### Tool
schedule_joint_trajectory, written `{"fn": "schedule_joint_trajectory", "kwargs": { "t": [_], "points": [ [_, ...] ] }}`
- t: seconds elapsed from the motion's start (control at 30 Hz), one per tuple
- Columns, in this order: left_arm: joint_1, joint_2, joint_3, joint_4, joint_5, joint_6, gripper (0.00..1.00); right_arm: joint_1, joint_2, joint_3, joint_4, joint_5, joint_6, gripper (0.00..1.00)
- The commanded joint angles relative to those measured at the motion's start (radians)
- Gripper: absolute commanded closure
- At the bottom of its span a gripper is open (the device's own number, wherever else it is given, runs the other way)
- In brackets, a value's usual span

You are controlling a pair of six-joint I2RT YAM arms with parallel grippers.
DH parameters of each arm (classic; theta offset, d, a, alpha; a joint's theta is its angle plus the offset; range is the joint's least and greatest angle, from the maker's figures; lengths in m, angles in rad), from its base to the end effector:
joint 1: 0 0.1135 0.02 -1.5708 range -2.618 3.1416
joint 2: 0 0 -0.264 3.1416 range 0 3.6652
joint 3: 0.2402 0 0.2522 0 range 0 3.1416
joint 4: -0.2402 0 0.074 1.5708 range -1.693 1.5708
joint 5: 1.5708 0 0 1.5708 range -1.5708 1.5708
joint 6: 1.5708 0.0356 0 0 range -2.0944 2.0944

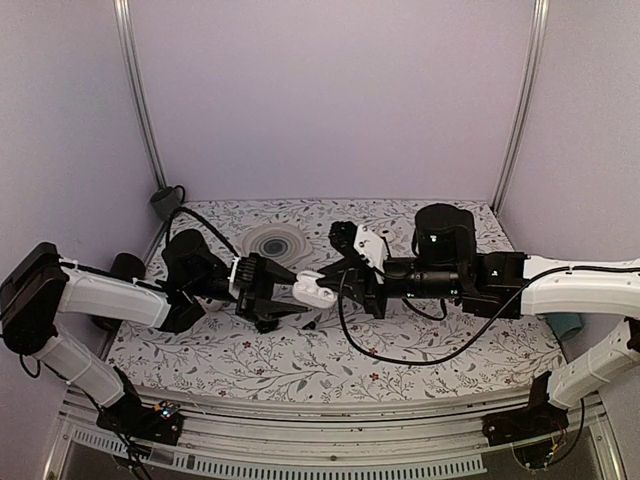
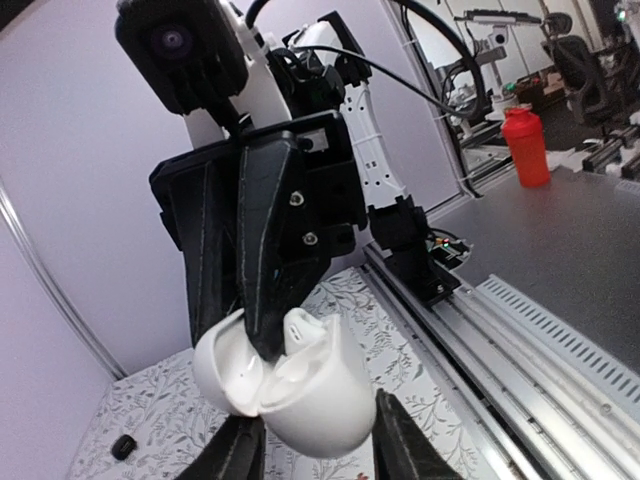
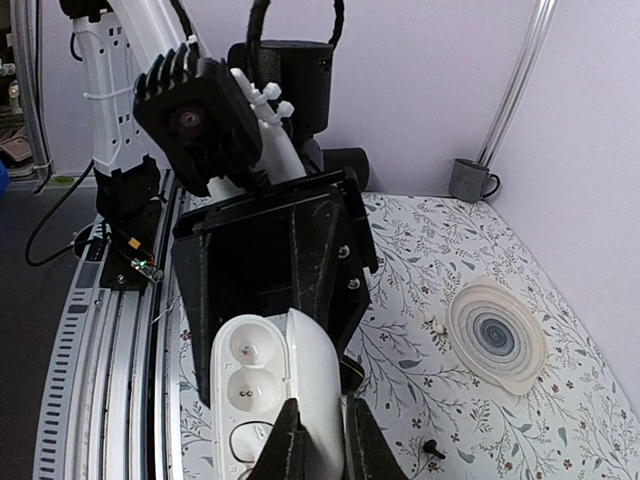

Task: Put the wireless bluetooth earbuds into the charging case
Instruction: Pass from the left arm to the right, then pass from the right arm to the left

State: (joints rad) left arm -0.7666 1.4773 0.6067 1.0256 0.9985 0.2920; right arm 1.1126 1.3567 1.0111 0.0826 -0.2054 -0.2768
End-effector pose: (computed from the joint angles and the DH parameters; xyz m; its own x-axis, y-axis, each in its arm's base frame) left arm 0.1890 -0.2236 0.2421 0.3869 -0.1561 -0.9088 0.9007 -0.1474 0.4087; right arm 0.1350 0.2900 0.3166 0.1531 -0.2944 -0.9434 -0.9598 0.1829 -0.2129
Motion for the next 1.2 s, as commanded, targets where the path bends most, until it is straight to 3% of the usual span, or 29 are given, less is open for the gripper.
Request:
{"fn": "schedule_joint_trajectory", "kwargs": {
  "t": [0.0,0.2,0.37,0.53,0.77,0.93,1.17],
  "points": [
    [-0.013,0.007,0.012,0.086,-0.089,-0.019,0.5,0.021,-0.002,-0.023,0.025,0.083,-0.001,0.98],
    [-0.001,0.008,0.001,0.081,-0.141,-0.073,0.39,0.054,-0.019,-0.075,0.094,0.264,-0.072,0.98],
    [0.008,0.002,-0.001,0.085,-0.139,-0.166,0.42,0.083,-0.014,-0.124,0.224,0.49,-0.167,0.98],
    [0.01,-0.006,0.006,0.058,-0.228,-0.356,0.44,0.091,-0.014,-0.168,0.357,0.6,-0.227,0.98],
    [0.006,-0.038,-0.028,0.035,-0.396,-0.638,0.51,0.095,-0.024,-0.228,0.533,0.686,-0.289,0.98],
    [-0.006,-0.051,-0.027,0.025,-0.441,-0.735,0.55,0.114,-0.004,-0.283,0.712,0.732,-0.413,0.98],
    [-0.016,-0.07,0.006,-0.043,-0.433,-0.753,0.56,0.136,0.053,-0.336,1.03,0.778,-0.621,0.98]
  ]
}}
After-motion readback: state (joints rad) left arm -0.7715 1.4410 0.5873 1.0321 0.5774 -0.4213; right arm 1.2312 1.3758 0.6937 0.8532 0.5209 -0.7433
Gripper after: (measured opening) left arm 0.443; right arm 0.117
